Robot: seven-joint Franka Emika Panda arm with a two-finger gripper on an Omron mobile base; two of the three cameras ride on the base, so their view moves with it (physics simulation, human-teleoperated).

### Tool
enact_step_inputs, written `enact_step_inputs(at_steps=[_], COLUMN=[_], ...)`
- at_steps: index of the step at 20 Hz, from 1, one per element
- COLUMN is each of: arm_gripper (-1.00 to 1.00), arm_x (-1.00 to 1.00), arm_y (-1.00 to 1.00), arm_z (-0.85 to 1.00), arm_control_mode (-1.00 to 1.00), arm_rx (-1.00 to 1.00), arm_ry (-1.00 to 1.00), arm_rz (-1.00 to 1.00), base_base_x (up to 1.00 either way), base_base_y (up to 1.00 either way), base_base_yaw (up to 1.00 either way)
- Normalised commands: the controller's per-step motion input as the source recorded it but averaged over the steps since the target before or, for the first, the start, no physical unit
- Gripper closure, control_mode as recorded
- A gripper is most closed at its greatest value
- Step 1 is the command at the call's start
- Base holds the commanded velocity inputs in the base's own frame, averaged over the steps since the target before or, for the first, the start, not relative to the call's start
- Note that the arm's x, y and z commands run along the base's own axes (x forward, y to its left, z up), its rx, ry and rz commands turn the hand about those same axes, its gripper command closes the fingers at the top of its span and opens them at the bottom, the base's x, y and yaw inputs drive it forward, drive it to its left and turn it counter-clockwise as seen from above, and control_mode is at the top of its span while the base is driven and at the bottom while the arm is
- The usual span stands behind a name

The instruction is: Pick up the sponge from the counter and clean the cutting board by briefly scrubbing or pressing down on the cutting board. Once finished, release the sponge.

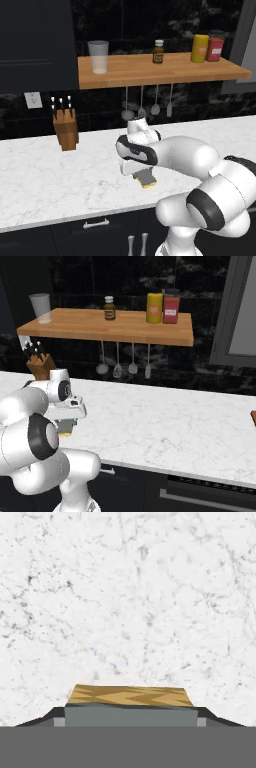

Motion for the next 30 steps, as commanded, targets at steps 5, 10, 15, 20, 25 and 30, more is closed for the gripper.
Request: enact_step_inputs(at_steps=[5,10,15,20,25,30], arm_gripper=[1.00,1.00,1.00,1.00,1.00,1.00], arm_x=[-0.01,-0.04,-0.67,-0.76,-0.10,0.01], arm_y=[-1.00,-0.99,-0.58,0.00,0.00,0.01], arm_z=[0.85,0.87,0.47,0.20,0.03,0.00], arm_control_mode=[-1.00,-1.00,-1.00,-1.00,-1.00,-1.00], arm_rx=[0.00,0.00,0.08,0.00,-0.05,-0.01], arm_ry=[0.01,0.03,0.00,-0.25,-0.08,0.00], arm_rz=[-0.11,-0.17,-0.19,-0.04,-0.01,0.00], base_base_x=[0.00,0.00,0.00,0.00,0.00,0.00], base_base_y=[0.00,0.00,0.00,0.00,0.00,0.00], base_base_yaw=[0.00,0.00,0.00,0.00,0.00,0.00])
